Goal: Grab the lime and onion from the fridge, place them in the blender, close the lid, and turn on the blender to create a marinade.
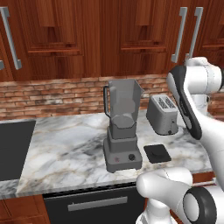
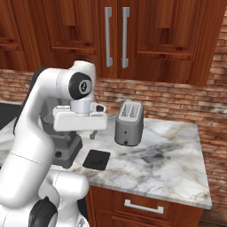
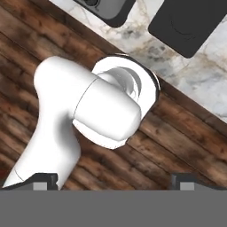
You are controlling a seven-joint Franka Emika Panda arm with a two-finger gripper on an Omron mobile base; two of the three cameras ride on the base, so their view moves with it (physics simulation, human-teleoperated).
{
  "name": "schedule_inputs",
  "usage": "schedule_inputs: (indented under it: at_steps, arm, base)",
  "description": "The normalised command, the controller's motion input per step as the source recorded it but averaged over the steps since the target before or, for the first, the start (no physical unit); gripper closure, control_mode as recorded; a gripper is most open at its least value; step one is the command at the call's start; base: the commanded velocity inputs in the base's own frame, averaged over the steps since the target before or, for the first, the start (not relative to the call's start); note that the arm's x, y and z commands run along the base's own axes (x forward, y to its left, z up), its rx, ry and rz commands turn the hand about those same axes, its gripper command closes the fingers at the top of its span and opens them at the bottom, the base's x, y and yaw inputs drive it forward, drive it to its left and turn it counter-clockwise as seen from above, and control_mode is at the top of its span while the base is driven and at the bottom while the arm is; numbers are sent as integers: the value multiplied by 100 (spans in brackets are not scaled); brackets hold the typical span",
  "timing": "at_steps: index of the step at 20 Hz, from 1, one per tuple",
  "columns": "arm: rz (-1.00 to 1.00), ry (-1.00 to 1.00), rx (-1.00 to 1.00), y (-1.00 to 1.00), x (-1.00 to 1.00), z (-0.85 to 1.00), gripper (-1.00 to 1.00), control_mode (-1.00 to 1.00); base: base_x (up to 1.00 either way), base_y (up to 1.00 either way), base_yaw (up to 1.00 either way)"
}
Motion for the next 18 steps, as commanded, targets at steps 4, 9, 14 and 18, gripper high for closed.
schedule_inputs:
  at_steps: [4, 9, 14, 18]
  arm:
    - [13, -7, 21, 0, 0, -31, -100, -100]
    - [19, -7, 27, 0, 13, -24, -100, -100]
    - [27, 0, 23, 0, 22, -15, -100, -100]
    - [31, 0, 23, 0, 28, -18, -100, -100]
  base:
    - [0, 0, 0]
    - [0, 0, 0]
    - [0, 0, 0]
    - [0, 0, 0]
